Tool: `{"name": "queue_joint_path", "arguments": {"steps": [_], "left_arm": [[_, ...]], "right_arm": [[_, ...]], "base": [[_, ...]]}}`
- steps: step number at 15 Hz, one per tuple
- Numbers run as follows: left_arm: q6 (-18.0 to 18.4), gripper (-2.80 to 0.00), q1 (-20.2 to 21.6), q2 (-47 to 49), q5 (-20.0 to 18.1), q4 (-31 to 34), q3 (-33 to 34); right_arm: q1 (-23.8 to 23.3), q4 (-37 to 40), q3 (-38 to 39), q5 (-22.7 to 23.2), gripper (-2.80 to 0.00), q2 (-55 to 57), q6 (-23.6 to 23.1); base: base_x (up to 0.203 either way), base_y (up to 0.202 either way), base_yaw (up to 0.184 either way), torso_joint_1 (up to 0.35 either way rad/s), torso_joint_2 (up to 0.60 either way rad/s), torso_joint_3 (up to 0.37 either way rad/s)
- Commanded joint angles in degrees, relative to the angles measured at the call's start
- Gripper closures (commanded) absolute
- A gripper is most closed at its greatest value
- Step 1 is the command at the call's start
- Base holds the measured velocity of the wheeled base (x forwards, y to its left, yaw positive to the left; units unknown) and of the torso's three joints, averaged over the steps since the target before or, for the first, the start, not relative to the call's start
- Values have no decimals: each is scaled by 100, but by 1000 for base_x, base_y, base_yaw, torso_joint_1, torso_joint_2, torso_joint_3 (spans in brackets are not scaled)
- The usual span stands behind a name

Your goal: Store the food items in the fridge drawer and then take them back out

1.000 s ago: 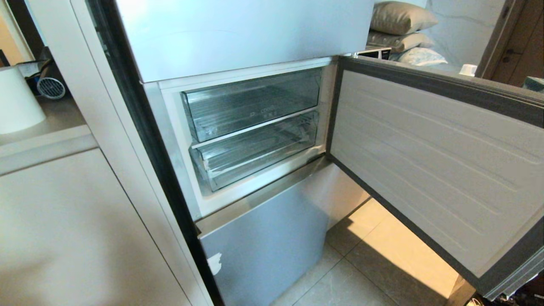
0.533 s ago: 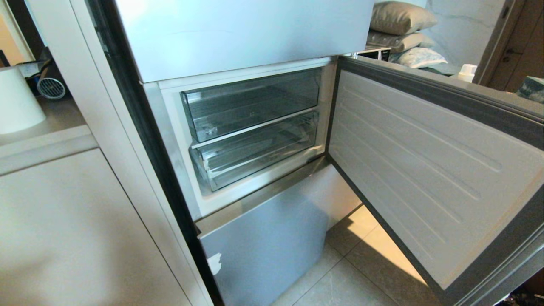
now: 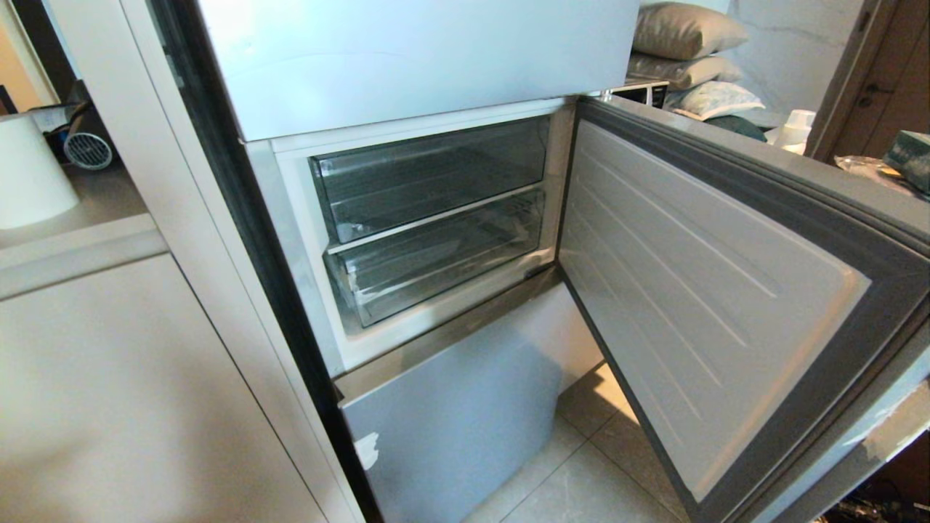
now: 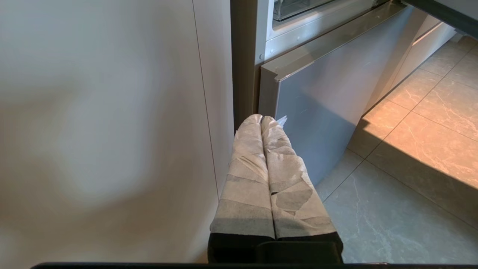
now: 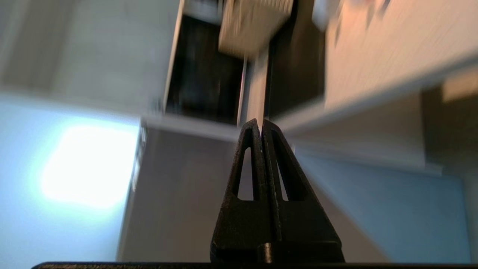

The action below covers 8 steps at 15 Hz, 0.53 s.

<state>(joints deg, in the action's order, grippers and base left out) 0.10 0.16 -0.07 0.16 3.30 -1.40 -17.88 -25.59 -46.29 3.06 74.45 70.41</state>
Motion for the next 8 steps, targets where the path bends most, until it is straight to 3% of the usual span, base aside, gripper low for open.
{"name": "queue_joint_path", "arguments": {"steps": [1, 6, 8], "left_arm": [[-1, 0, 2, 7, 2, 4, 0], [-1, 0, 2, 7, 2, 4, 0], [-1, 0, 2, 7, 2, 4, 0]], "right_arm": [[1373, -115, -20, -224, 0, 492, 26], [3514, -414, -1119, -867, 0, 2101, -28], [4403, -420, -1662, -1283, 0, 2737, -390]], "base": [[0, 0, 0, 0, 0, 0], [0, 0, 0, 0, 0, 0], [0, 0, 0, 0, 0, 0]]}}
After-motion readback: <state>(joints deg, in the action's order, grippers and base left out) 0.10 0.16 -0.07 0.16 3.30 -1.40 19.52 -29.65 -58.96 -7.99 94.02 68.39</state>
